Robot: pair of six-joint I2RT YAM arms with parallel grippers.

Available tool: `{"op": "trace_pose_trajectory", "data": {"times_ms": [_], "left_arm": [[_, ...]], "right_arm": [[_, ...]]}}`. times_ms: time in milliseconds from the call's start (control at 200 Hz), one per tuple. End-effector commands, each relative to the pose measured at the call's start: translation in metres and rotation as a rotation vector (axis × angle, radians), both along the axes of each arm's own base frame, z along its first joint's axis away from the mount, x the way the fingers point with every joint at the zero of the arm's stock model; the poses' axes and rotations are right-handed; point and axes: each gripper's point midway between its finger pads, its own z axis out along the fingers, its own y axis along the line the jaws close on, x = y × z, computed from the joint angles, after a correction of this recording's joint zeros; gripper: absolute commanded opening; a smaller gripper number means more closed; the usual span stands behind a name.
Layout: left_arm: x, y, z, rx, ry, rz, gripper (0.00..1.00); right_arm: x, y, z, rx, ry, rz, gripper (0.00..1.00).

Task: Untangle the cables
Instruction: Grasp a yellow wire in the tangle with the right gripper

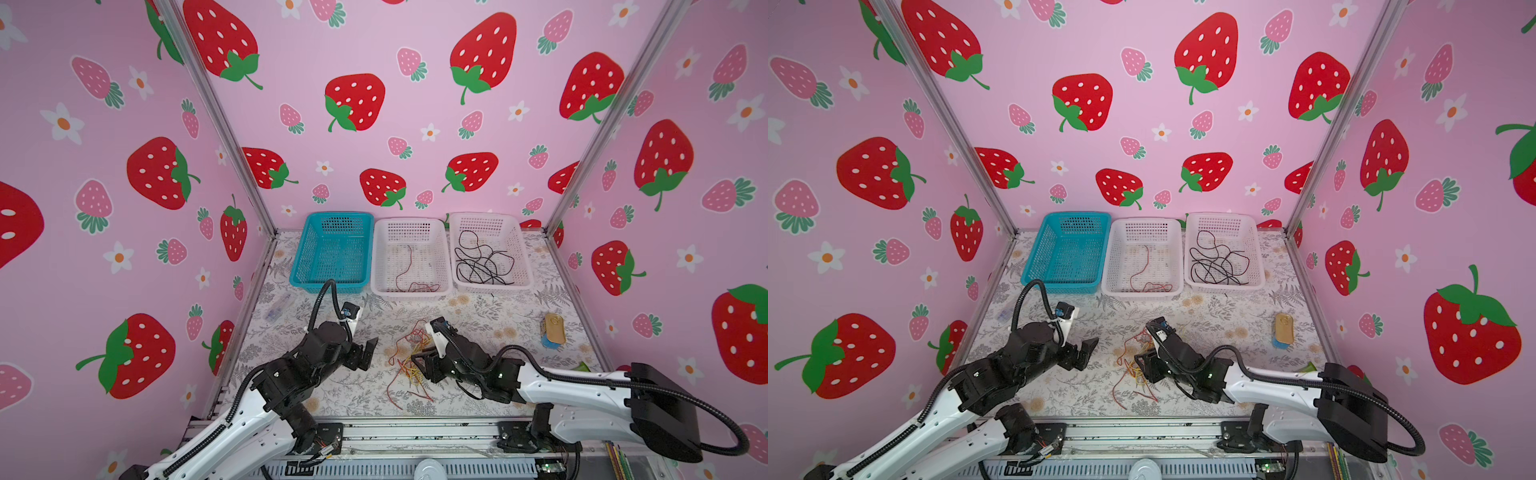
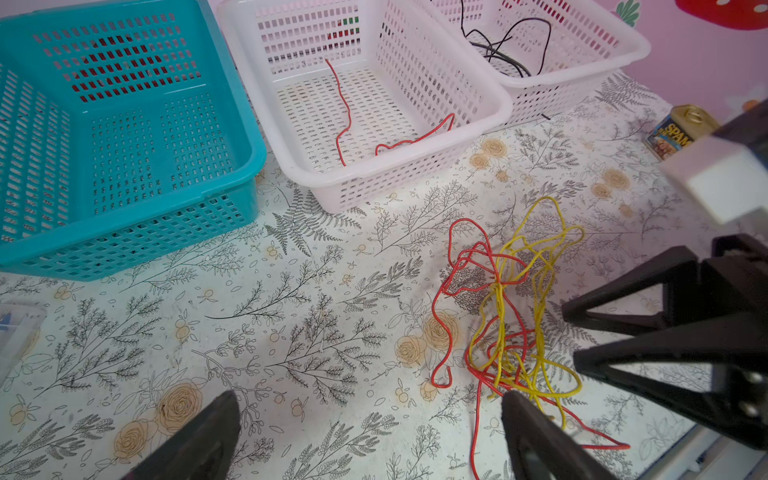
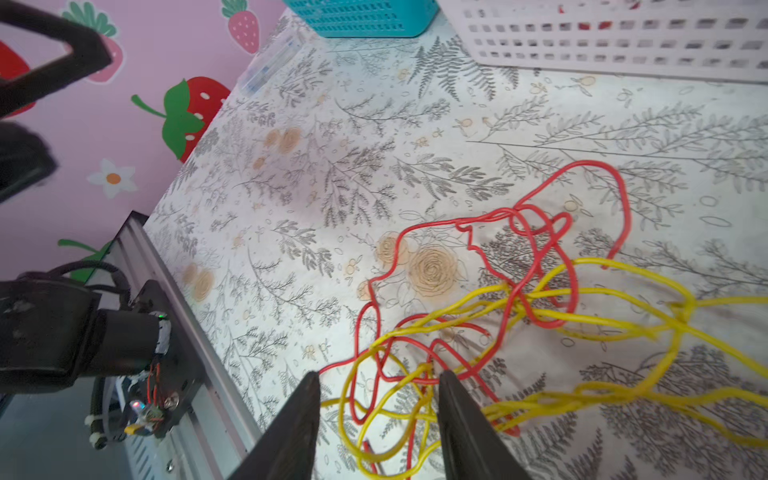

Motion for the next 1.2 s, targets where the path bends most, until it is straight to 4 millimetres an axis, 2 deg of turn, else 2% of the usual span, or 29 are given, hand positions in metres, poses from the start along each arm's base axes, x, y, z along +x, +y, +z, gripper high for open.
{"op": "trace_pose_trajectory", "data": {"times_ms": [0,120,285,575,725,805,1021,1196], "left_arm": [[0.001,-0.001,0.013,-0.016,-0.023,-0.006,0.99],[0.001,0.000,0.013,-0.013,-0.024,-0.008,0.99],[0.001,0.000,0.013,-0.012,-0.029,-0.006,0.99],[0.001,0.000,0.012,-0.008,-0.029,-0.005,0.99],[0.002,0.000,0.011,-0.005,-0.025,-0.004,0.99],[0.002,-0.001,0.011,-0.005,-0.024,-0.006,0.99],[0.002,-0.001,0.009,-0.001,-0.016,-0.008,0.99],[0.002,-0.002,0.009,0.000,-0.013,-0.011,0.99]], "right_arm": [[-0.007,0.000,0.005,-0.090,-0.111,0.066,0.50],[-0.016,-0.004,-0.004,-0.174,-0.156,0.120,0.51],[-0.011,-0.015,-0.020,-0.281,-0.186,0.113,0.51],[-0.010,-0.001,-0.034,-0.345,-0.222,0.178,0.51],[-0.005,0.006,-0.034,-0.345,-0.258,0.176,0.47],[0.000,0.010,-0.031,-0.334,-0.287,0.164,0.41],[0.002,0.020,-0.024,-0.330,-0.327,0.188,0.14],[-0.002,0.018,-0.007,-0.275,-0.345,0.205,0.02]]}}
